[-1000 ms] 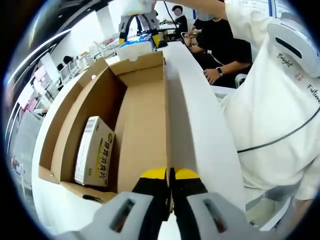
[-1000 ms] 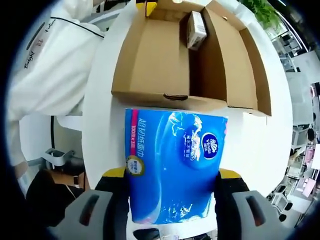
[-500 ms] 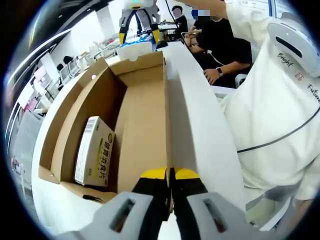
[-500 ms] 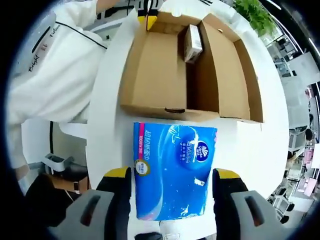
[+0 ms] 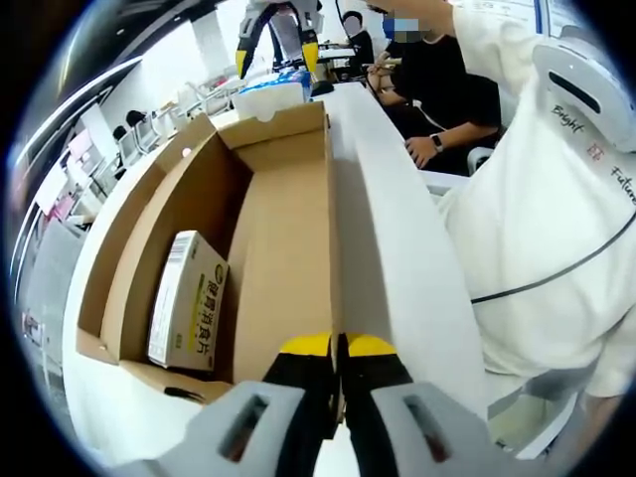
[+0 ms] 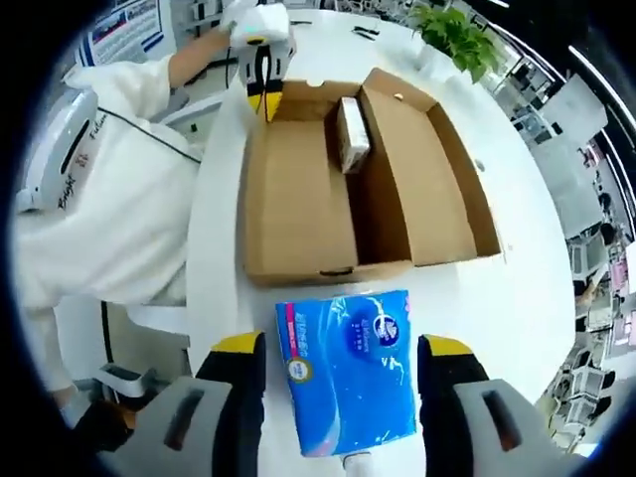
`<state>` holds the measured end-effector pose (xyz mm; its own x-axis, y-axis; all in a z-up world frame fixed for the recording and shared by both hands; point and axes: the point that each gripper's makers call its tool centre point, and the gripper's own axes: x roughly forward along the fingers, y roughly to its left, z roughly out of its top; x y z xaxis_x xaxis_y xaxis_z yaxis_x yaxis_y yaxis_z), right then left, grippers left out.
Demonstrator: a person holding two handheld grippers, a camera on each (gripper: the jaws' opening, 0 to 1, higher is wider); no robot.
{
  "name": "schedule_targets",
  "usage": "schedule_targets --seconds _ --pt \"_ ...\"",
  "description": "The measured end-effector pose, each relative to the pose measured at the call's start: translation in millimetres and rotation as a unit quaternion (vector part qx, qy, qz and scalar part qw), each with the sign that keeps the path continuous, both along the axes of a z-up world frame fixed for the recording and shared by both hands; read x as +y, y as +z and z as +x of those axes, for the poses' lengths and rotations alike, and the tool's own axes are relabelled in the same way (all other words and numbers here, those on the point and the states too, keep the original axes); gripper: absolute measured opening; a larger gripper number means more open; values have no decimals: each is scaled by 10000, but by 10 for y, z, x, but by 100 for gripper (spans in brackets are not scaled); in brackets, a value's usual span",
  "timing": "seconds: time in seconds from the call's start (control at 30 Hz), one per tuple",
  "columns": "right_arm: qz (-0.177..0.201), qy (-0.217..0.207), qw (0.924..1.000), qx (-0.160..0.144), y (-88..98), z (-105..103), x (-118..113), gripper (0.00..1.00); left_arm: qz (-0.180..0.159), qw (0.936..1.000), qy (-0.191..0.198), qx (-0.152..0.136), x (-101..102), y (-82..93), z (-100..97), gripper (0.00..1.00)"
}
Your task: Operate the shoe box by opening the lid, removing the specified soft item, and placing it in the target area until the item is outside and the box remains undamaged.
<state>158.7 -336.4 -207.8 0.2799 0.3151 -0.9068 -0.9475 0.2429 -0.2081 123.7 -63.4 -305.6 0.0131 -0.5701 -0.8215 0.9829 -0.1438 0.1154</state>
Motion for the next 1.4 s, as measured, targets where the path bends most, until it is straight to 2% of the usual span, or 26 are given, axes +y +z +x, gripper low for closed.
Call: schedule_targets --seconds 0.1,0.17,0.23,0.3,0.33,0.4,0.43,0.47,0.53,0.6,0.63,0.77,0.8,0.83,0.87,0.93,1.07,1.13,1.17,1.2,1.3,1.4 --pt "177 -164 9994 -243 112 105 64 48 -2 10000 0 1 0 0 0 1" --pt "43 -201 9993 -320 96 149 32 42 -2 10000 -3 0 0 0 -1 1" --pt "-2 -215 9984 -530 99 212 28 40 -2 10000 -4 -10 -1 0 -1 1" --pt "86 -262 9978 -609 112 240 47 39 -3 10000 -7 -18 -2 0 -1 1" --pt "116 -316 9972 -671 115 264 54 36 0 10000 0 -15 -4 -1 -2 1" --pt "-157 -603 9927 -1032 119 384 -42 29 3 10000 0 -13 -4 0 0 1" --pt "-127 -479 9918 -1178 118 408 -15 27 -2 10000 -3 -7 -5 1 1 1" --pt "21 -464 9922 -1160 112 402 22 28 -6 10000 -4 -2 -5 2 2 1" --pt "379 -723 9911 -1052 138 398 76 29 -2 10000 -6 -4 -5 2 3 1" --pt "763 -576 9909 -947 167 346 191 34 4 10000 2 -2 -6 1 1 1" --pt "855 -726 9889 -977 186 365 197 35 8 10000 9 4 -7 1 1 1" --pt "1102 -784 9836 -1194 241 406 259 39 14 10000 22 33 -7 1 3 1" --pt "1182 -1120 9753 -1490 289 514 224 40 12 10000 25 32 -7 1 3 1" --pt "1154 -1328 9715 -1588 300 559 181 40 9 10000 24 30 -8 1 3 1" --pt "1198 -1305 9710 -1603 302 556 197 40 8 10000 25 30 -8 1 3 1" --pt "1459 -1674 9599 -1709 346 617 176 39 5 10000 64 40 -9 1 7 1" --pt "1932 -1892 9441 -1885 448 671 204 42 -11 9999 141 69 -12 3 18 1" --pt "2245 -2129 9322 -1878 503 661 244 41 -8 9999 135 96 -12 4 20 1" --pt "2421 -2364 9232 -1820 535 648 247 41 -4 9999 129 103 -13 3 20 1" --pt "2527 -2321 9200 -1894 577 648 274 41 4 9999 128 110 -13 2 18 1" --pt "3171 -2491 8950 -1909 716 643 362 41 14 9999 114 101 -13 0 15 1" --pt "3581 -2448 8831 -1786 755 596 493 38 4 9999 109 88 -12 0 16 1"
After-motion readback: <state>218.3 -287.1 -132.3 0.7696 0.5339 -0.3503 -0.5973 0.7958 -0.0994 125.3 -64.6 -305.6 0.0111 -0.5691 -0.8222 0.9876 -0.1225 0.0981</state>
